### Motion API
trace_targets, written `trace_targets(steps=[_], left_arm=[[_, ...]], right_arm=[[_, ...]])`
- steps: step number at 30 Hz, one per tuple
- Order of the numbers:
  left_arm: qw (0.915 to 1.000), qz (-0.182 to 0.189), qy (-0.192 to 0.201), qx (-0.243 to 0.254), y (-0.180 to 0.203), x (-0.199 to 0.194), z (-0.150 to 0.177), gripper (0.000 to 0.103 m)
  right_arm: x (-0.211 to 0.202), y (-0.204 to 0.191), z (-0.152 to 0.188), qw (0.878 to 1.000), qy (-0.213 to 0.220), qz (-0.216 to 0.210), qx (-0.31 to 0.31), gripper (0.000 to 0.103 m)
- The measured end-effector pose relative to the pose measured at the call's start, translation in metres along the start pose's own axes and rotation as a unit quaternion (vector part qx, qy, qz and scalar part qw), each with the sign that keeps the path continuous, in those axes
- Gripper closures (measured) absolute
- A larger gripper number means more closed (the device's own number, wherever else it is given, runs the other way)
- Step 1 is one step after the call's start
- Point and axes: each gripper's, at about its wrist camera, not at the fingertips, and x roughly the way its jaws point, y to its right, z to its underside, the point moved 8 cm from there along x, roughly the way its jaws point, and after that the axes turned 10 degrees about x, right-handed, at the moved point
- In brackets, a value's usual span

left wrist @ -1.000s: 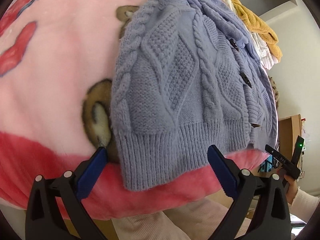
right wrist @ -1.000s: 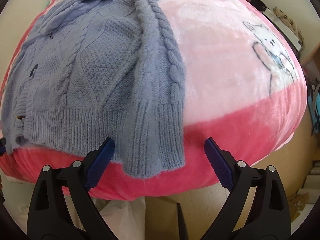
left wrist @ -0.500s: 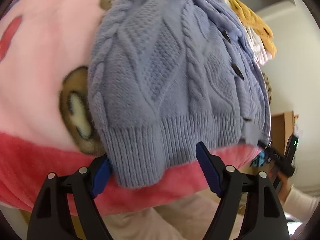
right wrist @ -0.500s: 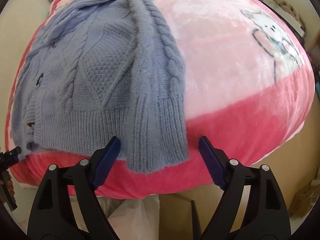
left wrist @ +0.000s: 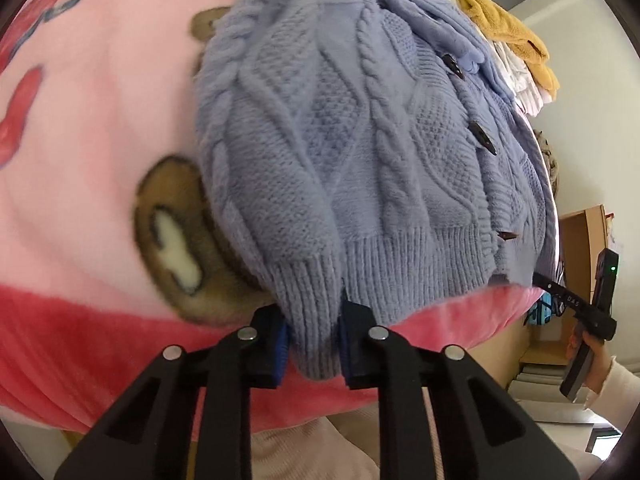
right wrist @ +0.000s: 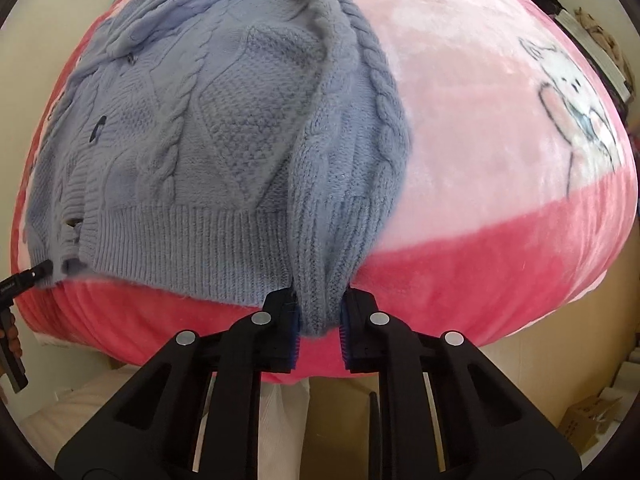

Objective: Fold large clothes
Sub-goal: 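Grasp the cardigan hem with both grippers and lift it, then fold the held hem over the cardigan body and open both grippers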

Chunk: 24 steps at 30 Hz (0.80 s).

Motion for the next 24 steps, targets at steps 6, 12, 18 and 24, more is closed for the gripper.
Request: trace_targets(steps=[6,12,18,24], left_arm=[[0.9992,0.017,0.037,0.001,0.013,-0.027,-0.013,0.087],[0.9951,-0.016,0.096,-0.013,0.011,-0.073,-0.048,0.087],[0.9819,-0.047,0.184,0.004,0.014,-0.133,-0.134,0.087],[0.9709,-0.048,0.234,0.005,0.005,-0.170,-0.229,0.087]], right_arm=[[-0.038,-0.015,-0.014,0.999,0.020,-0.016,-0.020,0.090],[-0.094,-0.036,-0.057,0.996,0.073,0.005,-0.053,0.090],[-0.154,-0.075,-0.137,0.986,0.152,0.015,-0.060,0.090],[-0.189,-0.108,-0.207,0.975,0.206,0.040,-0.074,0.091]])
